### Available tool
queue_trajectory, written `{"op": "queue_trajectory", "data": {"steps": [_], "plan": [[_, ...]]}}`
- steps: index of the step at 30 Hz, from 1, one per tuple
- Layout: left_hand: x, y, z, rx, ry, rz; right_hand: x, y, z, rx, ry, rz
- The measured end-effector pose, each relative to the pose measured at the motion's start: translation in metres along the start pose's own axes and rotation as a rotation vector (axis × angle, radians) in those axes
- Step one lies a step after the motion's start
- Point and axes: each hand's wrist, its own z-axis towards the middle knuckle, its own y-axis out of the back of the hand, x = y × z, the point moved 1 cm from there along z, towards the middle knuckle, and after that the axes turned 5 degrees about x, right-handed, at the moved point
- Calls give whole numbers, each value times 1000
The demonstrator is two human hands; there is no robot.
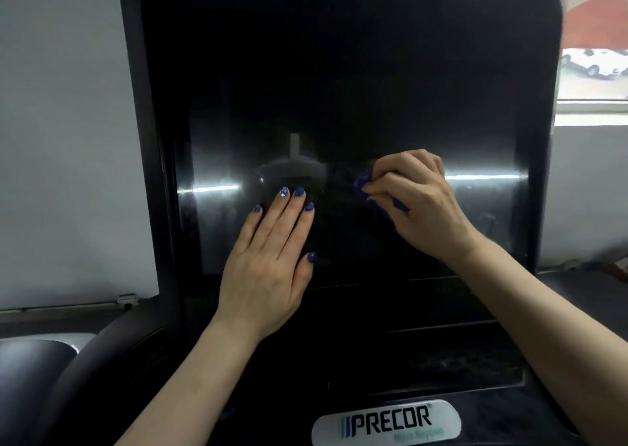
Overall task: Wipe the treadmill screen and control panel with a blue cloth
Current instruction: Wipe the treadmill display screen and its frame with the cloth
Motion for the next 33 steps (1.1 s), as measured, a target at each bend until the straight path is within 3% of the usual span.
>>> {"op": "queue_trajectory", "data": {"steps": [5, 10, 16, 21, 28, 33], "plan": [[-1, -3, -1, -8, -3, 36, -1, -6, 8, -98, -61, -11], [0, -3, -2, -10, -10, 38, -11, 3, -5, -25, 3, 1], [-1, -4, -1, -21, -4, 48, -15, 2, -1, -122, -68, -10], [0, -4, -1, -12, -1, 53, -22, 11, -14, -18, 0, 0], [-2, -3, -1, -20, 3, 66, -33, 15, -14, -129, -66, -26], [-2, -2, -1, -5, 8, 67, -42, 26, -28, -29, -6, -26]]}}
